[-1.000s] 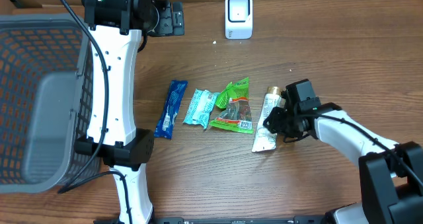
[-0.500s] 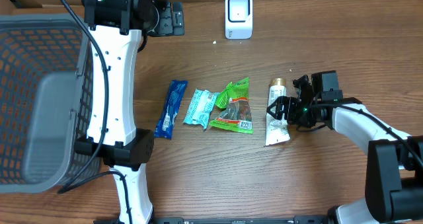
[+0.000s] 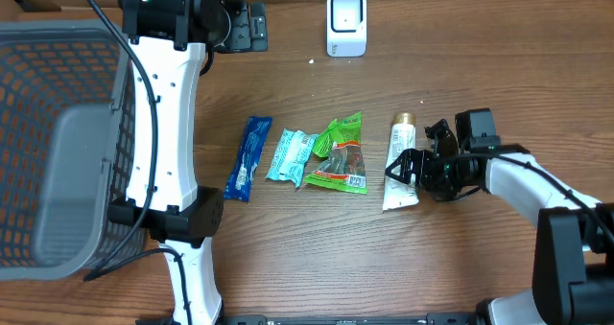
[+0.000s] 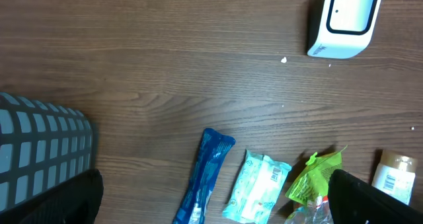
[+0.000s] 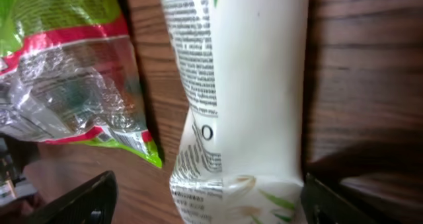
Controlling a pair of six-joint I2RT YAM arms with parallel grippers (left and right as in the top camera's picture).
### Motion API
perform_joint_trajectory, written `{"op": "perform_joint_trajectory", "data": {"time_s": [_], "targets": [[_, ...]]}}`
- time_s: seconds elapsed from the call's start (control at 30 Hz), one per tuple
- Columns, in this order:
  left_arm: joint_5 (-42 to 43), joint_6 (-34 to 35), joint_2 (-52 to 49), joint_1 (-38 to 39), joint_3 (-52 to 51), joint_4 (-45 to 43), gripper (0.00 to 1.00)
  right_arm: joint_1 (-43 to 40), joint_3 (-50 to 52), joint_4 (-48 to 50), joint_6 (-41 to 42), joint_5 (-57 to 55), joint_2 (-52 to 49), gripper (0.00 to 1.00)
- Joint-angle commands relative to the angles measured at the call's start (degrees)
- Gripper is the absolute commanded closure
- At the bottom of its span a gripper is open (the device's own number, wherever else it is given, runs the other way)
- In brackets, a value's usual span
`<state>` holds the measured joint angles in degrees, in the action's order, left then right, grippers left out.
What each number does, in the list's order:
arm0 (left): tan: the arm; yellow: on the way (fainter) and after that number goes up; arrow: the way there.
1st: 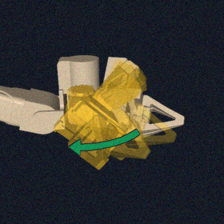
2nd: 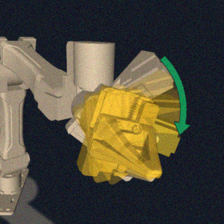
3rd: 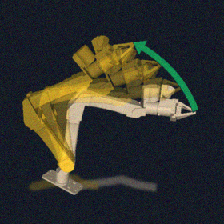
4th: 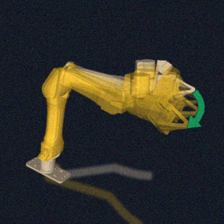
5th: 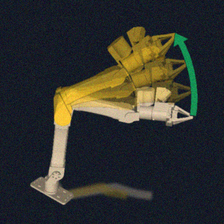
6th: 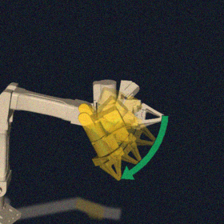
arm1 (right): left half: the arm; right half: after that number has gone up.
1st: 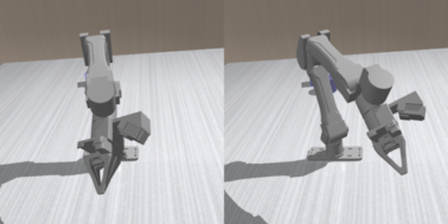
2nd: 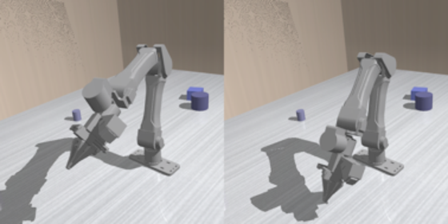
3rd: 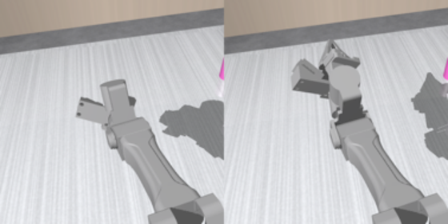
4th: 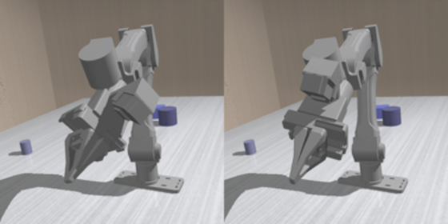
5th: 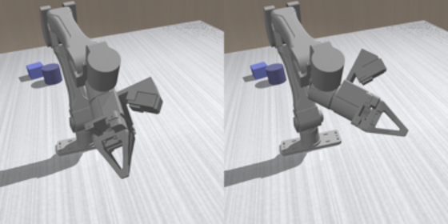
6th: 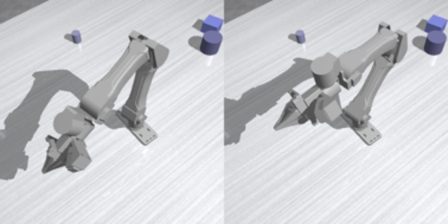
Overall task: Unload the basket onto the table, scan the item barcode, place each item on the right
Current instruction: 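Adjust the tube's position beside the snack bag with the right gripper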
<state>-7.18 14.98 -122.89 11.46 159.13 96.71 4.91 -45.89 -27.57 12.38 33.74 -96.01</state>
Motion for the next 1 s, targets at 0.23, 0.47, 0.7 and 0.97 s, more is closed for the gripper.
{"op": "perform_joint_trajectory", "data": {"time_s": [0.23, 0.47, 0.7, 0.97], "targets": [[-0.72, 0.00, -0.42, -0.57, 0.39, 0.09, 0.00, 0.72, 5.18, 9.49, 1.29, -4.79, -3.65, 0.14], [-0.72, 0.00, -0.42, -0.57, 0.39, 0.09, 0.00, 0.70, 5.18, 13.05, 2.84, -4.74, -10.34, 0.21], [-0.72, 0.00, -0.42, -0.57, 0.39, 0.09, 0.00, 0.72, 5.18, 14.71, 4.15, -4.70, -11.54, 0.39], [-0.72, 0.00, -0.42, -0.57, 0.39, 0.09, 0.00, 0.70, 5.01, 16.85, 4.13, -4.52, -11.52, 0.60]]}}
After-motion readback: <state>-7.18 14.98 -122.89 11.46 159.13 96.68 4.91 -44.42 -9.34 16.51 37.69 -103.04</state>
